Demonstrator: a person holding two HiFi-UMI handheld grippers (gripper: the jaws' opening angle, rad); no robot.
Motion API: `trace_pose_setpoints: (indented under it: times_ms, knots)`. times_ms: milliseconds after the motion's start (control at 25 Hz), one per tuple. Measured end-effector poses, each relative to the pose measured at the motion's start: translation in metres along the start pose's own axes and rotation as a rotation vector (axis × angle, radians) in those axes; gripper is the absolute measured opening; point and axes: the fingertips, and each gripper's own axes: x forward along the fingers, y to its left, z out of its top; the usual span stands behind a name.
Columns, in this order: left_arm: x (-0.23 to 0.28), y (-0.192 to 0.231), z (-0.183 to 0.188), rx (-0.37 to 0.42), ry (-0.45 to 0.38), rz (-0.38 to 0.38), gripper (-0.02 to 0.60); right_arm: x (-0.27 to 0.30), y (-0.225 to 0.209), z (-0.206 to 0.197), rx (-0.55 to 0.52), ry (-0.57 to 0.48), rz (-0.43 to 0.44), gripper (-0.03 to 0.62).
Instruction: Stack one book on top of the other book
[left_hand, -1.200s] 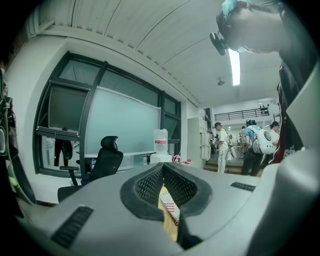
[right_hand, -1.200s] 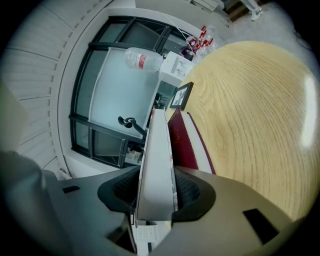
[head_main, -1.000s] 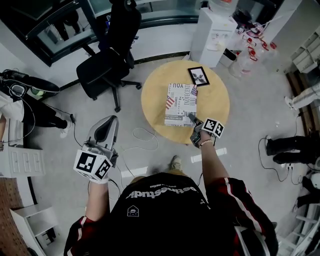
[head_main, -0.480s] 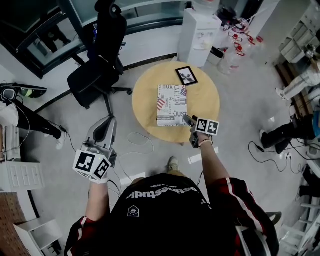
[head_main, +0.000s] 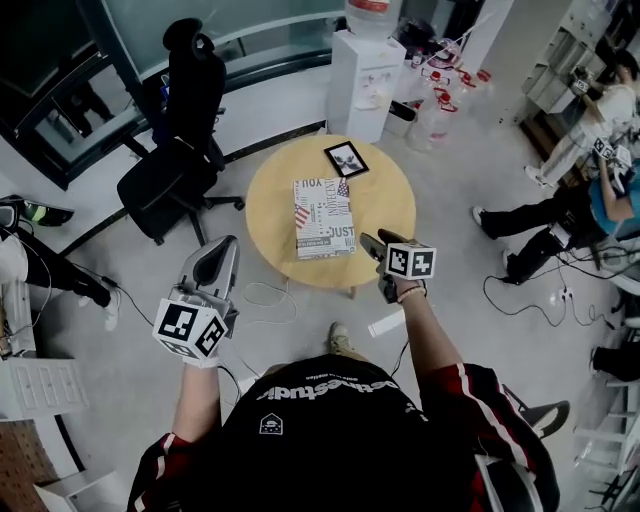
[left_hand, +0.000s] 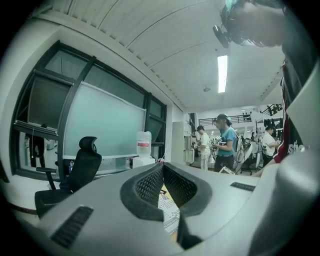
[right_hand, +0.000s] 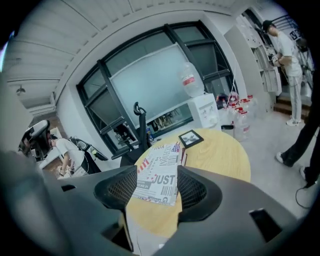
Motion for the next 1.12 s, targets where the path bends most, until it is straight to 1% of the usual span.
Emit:
trace_pose_setpoints:
  times_ms: [200, 360, 640, 800, 920, 1120]
  knots:
    - [0.001, -0.011, 0.006, 0.021, -0.014, -0.043, 0.017, -0.044, 0.045, 0.029, -0.115, -0.094, 0.015, 0.267]
    - [-0.004, -0.016, 0.015, 0.027, -0.029, -0.071, 0.017, -0.084, 0.082, 0.050, -0.157, -0.184, 0.013, 0.254]
    - [-0.022, -0.018, 0.034, 0.030, -0.077, -0.097, 0.017, -0.146, 0.151, 0.084, -0.250, -0.359, 0.004, 0.184]
    - [-0.032, -0.020, 0.043, 0.043, -0.092, -0.108, 0.017, -0.176, 0.181, 0.096, -0.275, -0.438, -0.008, 0.169]
    - [-0.038, -0.022, 0.048, 0.049, -0.100, -0.113, 0.017, -0.194, 0.201, 0.104, -0.290, -0.488, -0.007, 0.146]
    - [-0.049, -0.023, 0.055, 0.049, -0.111, -0.127, 0.017, -0.223, 0.229, 0.115, -0.315, -0.577, -0.030, 0.086]
